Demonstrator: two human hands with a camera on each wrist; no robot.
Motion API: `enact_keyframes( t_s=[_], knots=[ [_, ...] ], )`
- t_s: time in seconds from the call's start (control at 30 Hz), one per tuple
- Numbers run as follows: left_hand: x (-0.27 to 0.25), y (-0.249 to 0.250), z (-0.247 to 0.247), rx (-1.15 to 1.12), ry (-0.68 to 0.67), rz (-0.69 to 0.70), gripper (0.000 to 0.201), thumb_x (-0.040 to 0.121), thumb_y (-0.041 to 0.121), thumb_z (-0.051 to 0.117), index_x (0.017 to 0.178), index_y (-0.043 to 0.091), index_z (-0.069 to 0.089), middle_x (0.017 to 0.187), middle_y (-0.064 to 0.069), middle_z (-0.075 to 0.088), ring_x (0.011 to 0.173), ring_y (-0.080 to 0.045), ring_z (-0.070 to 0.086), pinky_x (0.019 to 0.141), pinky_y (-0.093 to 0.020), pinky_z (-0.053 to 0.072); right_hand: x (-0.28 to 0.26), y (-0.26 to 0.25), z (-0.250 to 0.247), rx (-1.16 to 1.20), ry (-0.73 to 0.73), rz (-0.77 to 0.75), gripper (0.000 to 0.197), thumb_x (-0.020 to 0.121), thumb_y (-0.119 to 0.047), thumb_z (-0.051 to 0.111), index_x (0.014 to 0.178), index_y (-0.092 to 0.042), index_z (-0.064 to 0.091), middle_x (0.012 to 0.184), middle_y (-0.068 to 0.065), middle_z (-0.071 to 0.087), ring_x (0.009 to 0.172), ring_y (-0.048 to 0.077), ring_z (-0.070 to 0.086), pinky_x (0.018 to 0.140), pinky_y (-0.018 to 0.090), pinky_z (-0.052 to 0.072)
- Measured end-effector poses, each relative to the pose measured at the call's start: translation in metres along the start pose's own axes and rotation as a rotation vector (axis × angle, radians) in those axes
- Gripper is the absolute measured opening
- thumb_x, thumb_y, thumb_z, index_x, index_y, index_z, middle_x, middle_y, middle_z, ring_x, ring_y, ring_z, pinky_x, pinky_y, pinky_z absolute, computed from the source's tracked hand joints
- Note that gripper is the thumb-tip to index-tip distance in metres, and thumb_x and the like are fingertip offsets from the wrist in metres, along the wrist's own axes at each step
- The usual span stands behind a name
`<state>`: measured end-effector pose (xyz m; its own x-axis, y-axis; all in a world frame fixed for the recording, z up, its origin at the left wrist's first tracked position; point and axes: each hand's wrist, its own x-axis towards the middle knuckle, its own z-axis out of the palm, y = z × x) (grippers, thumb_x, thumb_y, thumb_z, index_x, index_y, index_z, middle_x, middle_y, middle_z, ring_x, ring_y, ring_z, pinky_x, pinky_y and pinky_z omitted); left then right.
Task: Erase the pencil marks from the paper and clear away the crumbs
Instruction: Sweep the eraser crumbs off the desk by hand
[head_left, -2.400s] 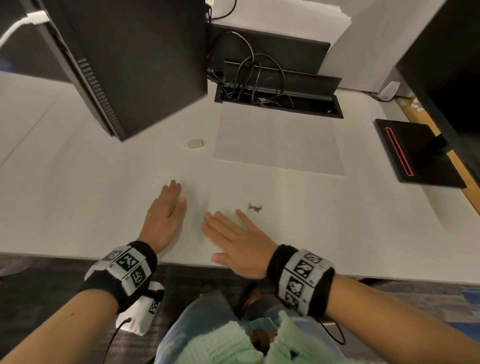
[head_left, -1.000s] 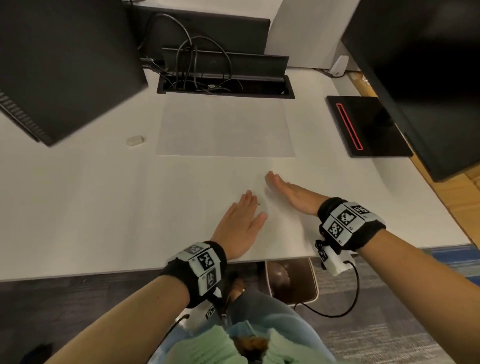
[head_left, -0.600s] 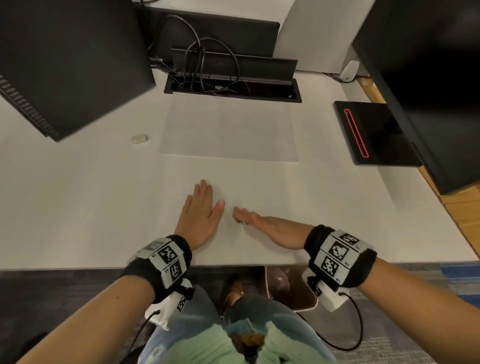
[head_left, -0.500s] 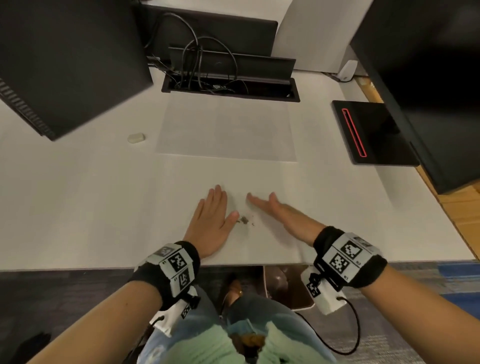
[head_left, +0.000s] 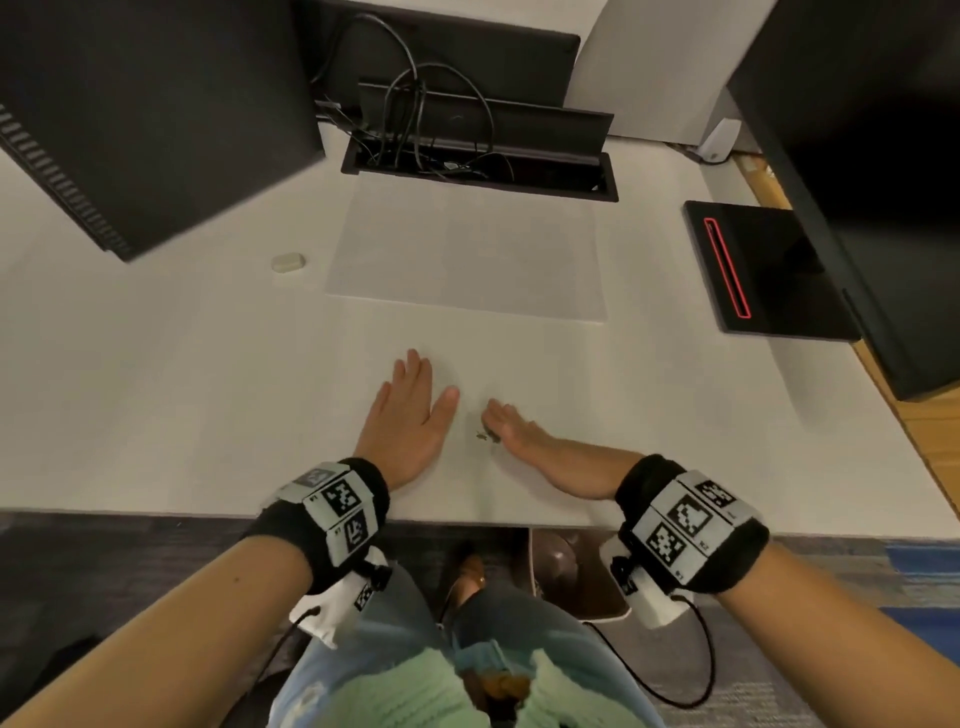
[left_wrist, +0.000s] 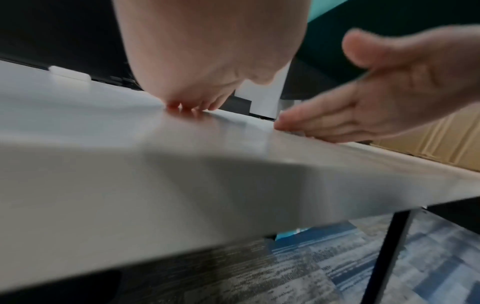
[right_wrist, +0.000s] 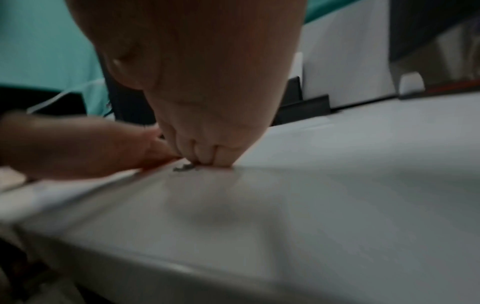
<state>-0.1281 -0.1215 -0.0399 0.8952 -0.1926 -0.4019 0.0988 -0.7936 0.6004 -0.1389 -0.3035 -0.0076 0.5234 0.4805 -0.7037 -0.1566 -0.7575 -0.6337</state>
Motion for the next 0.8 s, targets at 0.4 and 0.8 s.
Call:
enact_keyframes(
  t_s=[0.4,0.8],
  knots=[
    [0.008,0.010,-0.010,-0.228,0.155,0.055,0.056,0.102,0.036,0.022,0.150,0.014,0.003,0.158,0.003,-0.003,0.145,-0.007,-0.001,0.115,-0.024,-0.003,0.026,-0.004,-0.071,-0.031,0.226,0.020,0.067,0.092,-0.060,0.005,0.150,-0.027,-0.004,0.157,-0.010,-0.007,0.145,0.008,-0.003,0.115,0.029,-0.002],
    [0.038,0.002,-0.022,0.057,0.008,-0.147,0.068,0.100,0.047,0.013,0.148,0.007,-0.013,0.155,-0.006,-0.023,0.143,-0.018,-0.020,0.115,-0.036,-0.013,0.006,-0.006,-0.038,-0.029,-0.102,-0.118,0.054,0.097,-0.043,0.001,0.148,-0.029,0.013,0.154,-0.015,0.007,0.136,-0.005,0.003,0.109,0.017,-0.003]
  ],
)
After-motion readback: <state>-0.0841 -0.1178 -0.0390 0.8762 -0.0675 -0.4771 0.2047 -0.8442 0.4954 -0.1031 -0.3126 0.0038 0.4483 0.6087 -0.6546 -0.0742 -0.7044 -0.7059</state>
